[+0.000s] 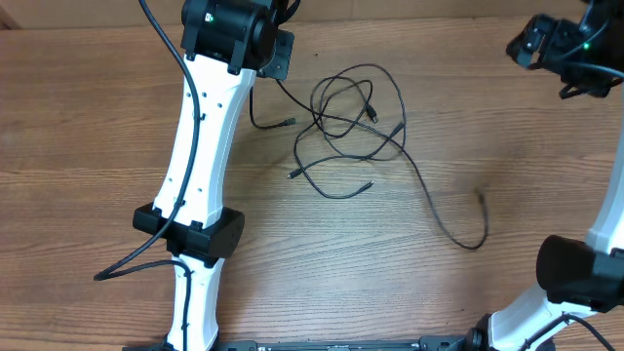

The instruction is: Untangle cables

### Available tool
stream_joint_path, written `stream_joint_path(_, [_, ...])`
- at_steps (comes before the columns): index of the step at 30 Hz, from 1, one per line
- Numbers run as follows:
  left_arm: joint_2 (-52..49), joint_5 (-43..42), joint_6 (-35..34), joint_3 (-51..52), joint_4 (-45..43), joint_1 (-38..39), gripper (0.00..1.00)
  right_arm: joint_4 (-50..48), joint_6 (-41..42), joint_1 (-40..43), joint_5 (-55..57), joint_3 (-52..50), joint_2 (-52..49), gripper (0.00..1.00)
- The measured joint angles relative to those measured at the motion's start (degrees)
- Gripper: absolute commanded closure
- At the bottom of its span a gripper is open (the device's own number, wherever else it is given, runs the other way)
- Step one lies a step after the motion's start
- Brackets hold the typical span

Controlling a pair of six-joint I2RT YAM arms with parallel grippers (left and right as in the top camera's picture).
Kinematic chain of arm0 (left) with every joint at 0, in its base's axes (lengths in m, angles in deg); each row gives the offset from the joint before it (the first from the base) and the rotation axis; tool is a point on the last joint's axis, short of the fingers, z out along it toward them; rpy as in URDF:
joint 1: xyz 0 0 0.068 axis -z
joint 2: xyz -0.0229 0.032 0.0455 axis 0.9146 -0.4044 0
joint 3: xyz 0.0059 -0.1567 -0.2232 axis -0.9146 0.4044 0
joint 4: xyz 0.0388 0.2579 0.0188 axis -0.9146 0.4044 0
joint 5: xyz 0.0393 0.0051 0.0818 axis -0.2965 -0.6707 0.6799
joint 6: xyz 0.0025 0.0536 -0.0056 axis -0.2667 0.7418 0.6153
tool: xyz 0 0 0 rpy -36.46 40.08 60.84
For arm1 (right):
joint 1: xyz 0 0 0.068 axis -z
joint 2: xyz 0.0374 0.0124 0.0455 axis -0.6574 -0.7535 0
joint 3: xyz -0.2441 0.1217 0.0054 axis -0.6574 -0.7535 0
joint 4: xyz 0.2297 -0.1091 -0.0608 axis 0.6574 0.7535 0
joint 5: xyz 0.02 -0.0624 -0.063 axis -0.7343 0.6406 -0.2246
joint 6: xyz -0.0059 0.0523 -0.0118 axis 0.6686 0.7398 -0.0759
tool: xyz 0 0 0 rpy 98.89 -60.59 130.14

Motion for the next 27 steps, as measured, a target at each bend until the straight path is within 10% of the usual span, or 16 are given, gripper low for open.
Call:
stream_joint_path(10, [0.0,0.0,0.0,0.0,-0.7,0.0,0.96,0.9,-5.6,-12.9,-3.4,-2.5,0.4,0.00])
stream_joint_path(27, [0.0,-0.2,0.0,0.0,0.4,0.0,0.96,-31.3,10.5,-18.5,1.5,-46.7,0.0,0.00])
